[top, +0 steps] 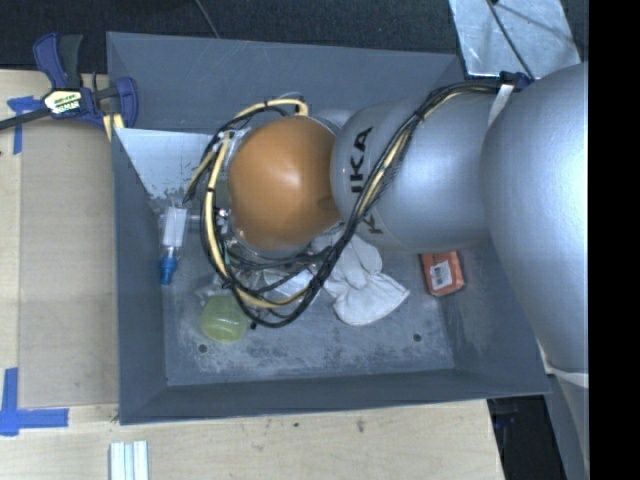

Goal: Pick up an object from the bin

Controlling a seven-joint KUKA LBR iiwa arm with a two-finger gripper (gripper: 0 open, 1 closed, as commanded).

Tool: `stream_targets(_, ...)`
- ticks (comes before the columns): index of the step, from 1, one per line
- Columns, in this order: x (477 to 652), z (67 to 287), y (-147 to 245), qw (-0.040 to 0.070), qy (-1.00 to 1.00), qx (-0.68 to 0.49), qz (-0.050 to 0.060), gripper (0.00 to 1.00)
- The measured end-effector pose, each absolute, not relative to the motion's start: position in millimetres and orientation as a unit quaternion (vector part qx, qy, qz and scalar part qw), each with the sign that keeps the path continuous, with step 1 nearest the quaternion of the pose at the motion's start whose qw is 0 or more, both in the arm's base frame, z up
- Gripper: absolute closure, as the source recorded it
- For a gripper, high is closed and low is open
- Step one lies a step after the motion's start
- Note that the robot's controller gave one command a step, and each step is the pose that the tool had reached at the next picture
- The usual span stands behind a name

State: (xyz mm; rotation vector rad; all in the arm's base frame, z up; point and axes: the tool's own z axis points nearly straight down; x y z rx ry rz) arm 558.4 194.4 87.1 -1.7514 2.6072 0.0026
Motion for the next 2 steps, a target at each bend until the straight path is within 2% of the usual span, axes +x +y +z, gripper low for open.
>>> stream_targets(2,558.6,161,203,0.001,0.814,-0.580,0.001,1.00)
